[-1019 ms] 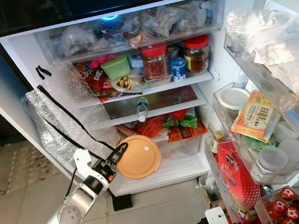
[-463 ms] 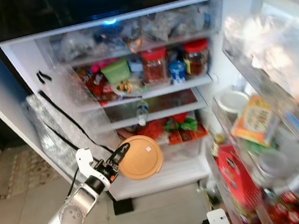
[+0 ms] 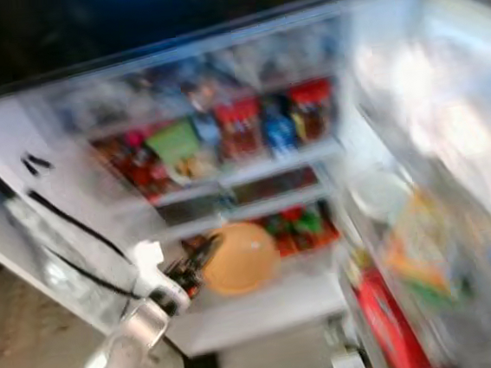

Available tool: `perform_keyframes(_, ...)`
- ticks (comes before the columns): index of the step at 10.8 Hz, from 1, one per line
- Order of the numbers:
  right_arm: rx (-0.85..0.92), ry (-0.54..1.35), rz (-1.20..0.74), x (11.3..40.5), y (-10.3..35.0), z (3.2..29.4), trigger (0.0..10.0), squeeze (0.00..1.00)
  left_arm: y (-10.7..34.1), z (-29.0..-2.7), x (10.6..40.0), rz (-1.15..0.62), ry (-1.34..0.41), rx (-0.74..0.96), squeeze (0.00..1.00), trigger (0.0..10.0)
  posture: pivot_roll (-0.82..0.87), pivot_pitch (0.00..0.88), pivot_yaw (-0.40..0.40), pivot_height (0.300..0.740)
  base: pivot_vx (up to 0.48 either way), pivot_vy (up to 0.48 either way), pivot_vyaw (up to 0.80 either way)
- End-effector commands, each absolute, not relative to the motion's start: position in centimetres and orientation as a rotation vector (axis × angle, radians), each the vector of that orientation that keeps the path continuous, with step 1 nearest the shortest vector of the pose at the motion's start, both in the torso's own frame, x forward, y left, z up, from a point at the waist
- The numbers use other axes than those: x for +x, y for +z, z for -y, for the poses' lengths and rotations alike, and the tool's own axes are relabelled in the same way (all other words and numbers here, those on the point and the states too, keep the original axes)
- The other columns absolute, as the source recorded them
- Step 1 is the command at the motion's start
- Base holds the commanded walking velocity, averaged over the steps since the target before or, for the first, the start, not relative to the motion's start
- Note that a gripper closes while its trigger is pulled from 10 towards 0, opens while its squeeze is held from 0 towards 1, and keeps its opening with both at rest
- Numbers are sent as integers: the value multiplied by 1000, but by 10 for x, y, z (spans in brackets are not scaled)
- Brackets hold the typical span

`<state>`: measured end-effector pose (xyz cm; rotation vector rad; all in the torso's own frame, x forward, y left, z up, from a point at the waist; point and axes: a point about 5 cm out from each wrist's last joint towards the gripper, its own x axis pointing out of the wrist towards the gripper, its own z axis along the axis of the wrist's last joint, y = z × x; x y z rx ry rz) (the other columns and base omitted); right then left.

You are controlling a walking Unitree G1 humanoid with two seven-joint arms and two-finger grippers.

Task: Restocking fridge

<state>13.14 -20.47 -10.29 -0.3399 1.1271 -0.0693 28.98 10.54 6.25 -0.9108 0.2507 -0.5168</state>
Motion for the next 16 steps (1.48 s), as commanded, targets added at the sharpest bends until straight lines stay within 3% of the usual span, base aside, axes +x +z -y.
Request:
perform_keyframes(1, -362, -95, -1046, 152, -94, 212, 10000, 0, 57, -118, 287, -253, -472, -910, 0, 10000, -91, 0, 74, 740, 368, 0, 0)
perform_keyframes(5, -359, -90, -1045, 153, -93, 211, 10000, 0, 50, -119, 285, -288, -450, -906, 0, 10000, -91, 0, 76, 740, 350, 0, 0)
perform_keyframes(16, -361, -75, -1042, 153, -93, 211, 10000, 0, 9, -128, 273, -435, -352, -891, 0, 10000, -91, 0, 72, 740, 0, 0, 0)
